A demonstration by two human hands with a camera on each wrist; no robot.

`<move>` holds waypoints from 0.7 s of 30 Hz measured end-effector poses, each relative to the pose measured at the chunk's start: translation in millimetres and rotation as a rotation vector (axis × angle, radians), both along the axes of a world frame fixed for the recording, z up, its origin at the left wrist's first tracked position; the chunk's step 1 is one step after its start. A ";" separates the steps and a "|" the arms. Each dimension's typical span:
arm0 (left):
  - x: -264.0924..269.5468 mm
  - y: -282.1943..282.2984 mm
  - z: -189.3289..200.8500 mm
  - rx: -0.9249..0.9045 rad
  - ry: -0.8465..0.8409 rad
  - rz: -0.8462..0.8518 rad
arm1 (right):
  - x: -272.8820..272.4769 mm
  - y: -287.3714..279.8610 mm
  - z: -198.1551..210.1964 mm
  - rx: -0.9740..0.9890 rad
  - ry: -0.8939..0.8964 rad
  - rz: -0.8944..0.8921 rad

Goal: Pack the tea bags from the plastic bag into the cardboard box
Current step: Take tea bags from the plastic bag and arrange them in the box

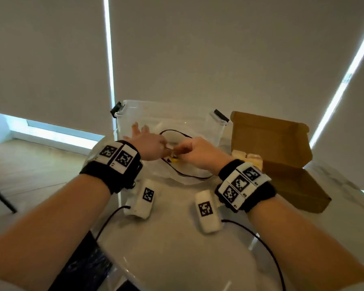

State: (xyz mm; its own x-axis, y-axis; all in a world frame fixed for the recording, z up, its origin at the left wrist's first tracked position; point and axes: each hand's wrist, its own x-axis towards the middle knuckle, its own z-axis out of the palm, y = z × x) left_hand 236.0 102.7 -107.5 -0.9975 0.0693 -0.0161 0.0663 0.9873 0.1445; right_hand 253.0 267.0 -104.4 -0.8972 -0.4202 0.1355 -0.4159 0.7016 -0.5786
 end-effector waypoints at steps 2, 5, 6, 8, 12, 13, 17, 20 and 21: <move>-9.2 -2.4 -4.6 -0.003 -0.048 -0.023 | -15.6 -12.9 -3.7 0.186 0.003 -0.009; -18.3 -4.5 -9.2 0.027 -0.083 -0.026 | -31.7 -24.9 -3.6 0.318 -0.029 -0.031; -21.2 -5.4 -11.1 0.045 -0.083 -0.020 | -35.1 -27.8 -3.5 0.327 -0.034 -0.027; -18.2 -6.0 -11.1 0.078 -0.067 -0.032 | -40.0 -33.5 -3.3 0.331 -0.053 -0.007; -16.5 -9.9 -12.7 0.140 -0.057 -0.049 | -43.9 -43.0 -1.9 0.357 -0.014 0.003; -16.3 -10.4 -13.6 0.145 -0.049 -0.054 | -42.4 -44.5 0.0 0.335 0.007 -0.002; -15.1 -11.2 -14.1 0.179 -0.030 -0.056 | -37.2 -43.7 4.7 0.191 0.041 -0.063; -13.6 -11.6 -14.2 0.182 -0.020 -0.048 | -34.4 -41.0 8.9 0.249 0.109 -0.109; -14.4 -12.2 -15.1 0.192 -0.025 -0.042 | -31.1 -39.3 10.8 0.255 0.150 -0.127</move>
State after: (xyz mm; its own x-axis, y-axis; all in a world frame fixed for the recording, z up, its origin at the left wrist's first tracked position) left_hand 221.6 90.5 -122.5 -0.9931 0.1149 -0.0231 0.1008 0.9378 0.3322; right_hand 221.9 227.8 -93.6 -0.9228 -0.3432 0.1749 -0.3828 0.8679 -0.3167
